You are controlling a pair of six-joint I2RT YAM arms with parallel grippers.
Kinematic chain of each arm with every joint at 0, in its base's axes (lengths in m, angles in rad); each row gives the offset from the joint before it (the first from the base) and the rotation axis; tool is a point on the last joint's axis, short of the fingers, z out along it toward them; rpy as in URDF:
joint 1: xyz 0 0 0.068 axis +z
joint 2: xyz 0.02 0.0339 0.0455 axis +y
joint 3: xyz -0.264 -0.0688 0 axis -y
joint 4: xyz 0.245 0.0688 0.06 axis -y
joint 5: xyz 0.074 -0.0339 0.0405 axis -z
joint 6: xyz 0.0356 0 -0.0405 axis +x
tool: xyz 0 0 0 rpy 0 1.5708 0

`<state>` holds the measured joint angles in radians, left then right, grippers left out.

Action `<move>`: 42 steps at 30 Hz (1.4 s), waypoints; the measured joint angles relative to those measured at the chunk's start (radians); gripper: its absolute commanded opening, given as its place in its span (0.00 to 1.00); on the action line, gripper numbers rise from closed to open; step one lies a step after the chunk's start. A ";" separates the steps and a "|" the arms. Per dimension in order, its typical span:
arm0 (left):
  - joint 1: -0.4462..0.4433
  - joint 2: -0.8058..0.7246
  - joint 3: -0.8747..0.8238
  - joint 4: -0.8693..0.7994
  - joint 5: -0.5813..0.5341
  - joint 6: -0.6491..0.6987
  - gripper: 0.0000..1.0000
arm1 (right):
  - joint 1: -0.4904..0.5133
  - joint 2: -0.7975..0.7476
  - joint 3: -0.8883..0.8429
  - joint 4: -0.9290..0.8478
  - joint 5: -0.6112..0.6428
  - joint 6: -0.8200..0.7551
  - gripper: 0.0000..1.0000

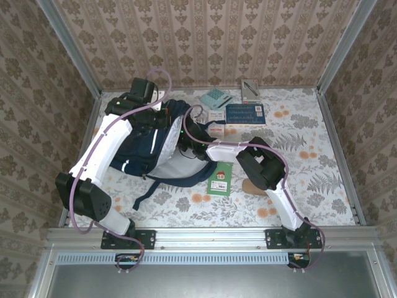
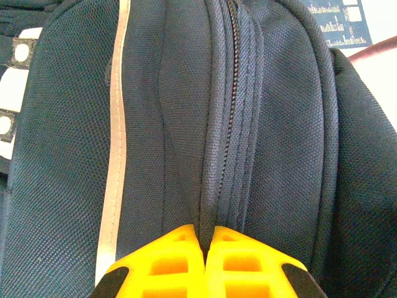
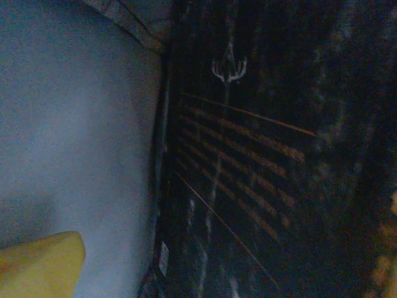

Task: Pack the student bag
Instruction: Place the book in the student bag.

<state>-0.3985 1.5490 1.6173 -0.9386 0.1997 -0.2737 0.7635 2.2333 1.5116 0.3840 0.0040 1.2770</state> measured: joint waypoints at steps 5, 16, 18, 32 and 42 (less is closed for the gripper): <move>0.005 -0.005 -0.016 0.007 0.011 0.000 0.00 | -0.006 -0.122 -0.114 -0.064 -0.008 -0.068 0.99; 0.015 -0.039 -0.080 0.055 0.038 -0.004 0.00 | -0.007 -0.192 -0.158 -0.095 -0.082 -0.119 0.63; 0.016 -0.039 -0.083 0.057 0.041 -0.004 0.00 | -0.007 -0.172 -0.159 -0.095 -0.092 -0.110 0.57; 0.021 -0.053 -0.087 0.057 0.051 -0.011 0.00 | -0.007 -0.027 -0.064 -0.048 -0.152 -0.086 0.37; 0.022 -0.060 -0.100 0.072 0.050 -0.019 0.00 | -0.009 0.053 0.070 -0.072 -0.185 -0.086 0.59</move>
<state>-0.3763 1.4887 1.5177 -0.8661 0.2501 -0.2924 0.7547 2.2864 1.5814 0.3119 -0.1806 1.1912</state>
